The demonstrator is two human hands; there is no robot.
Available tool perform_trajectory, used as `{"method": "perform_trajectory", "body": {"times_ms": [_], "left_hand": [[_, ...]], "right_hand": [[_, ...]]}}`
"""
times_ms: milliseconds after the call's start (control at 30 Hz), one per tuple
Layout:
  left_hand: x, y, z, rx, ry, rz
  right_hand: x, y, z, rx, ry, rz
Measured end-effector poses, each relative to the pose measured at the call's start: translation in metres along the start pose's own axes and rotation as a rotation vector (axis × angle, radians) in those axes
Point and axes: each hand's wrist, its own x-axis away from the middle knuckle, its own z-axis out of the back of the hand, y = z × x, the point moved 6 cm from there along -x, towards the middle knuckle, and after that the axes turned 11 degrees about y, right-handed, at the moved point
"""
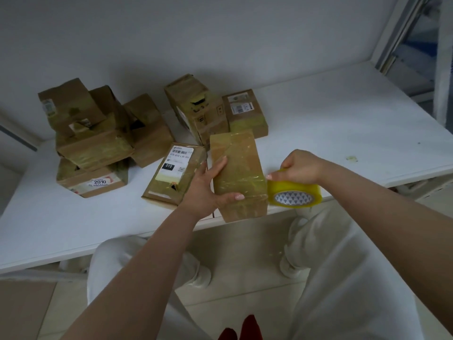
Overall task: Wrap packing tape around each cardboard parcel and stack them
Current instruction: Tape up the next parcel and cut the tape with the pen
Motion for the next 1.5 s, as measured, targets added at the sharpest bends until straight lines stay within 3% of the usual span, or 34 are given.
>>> {"method": "perform_trajectory", "body": {"times_ms": [133,367,467,567,667,733,800,1000,1267,1500], "left_hand": [[0.003,0.035,-0.007,-0.435,0.037,-0.069],[0.0,0.059,-0.05,-0.687,-0.02,-0.062],[0.0,0.055,-0.044,-0.618,0.061,-0.073],[0.004,0.049,-0.029,-0.417,0.148,-0.12],[0.004,0.034,-0.02,0.021,0.201,-0.095],[0.007,0.028,-0.022,0.386,0.198,-0.055],[0.012,0.024,-0.026,0.596,0.177,-0.036],[0.022,-0.02,-0.027,0.511,0.025,-0.028],[0.0,-0.024,-0.018,0.447,0.033,-0.017],[-0.005,-0.038,-0.02,0.254,0.036,-0.003]], "right_hand": [[0.0,0.0,-0.002,0.017,0.008,0.021],[0.006,-0.002,-0.001,-0.044,-0.046,0.039],[0.011,0.003,0.006,-0.211,-0.107,0.01],[0.017,0.001,0.023,-0.4,-0.051,0.0],[0.02,-0.021,0.056,-0.554,0.079,0.118],[0.024,-0.04,0.077,-0.617,0.085,0.21],[0.026,-0.058,0.085,-0.63,0.042,0.291],[0.019,-0.083,0.03,-0.481,-0.136,0.28],[0.011,-0.114,-0.002,-0.361,-0.123,0.288],[0.012,-0.12,-0.004,-0.313,-0.11,0.298]]}}
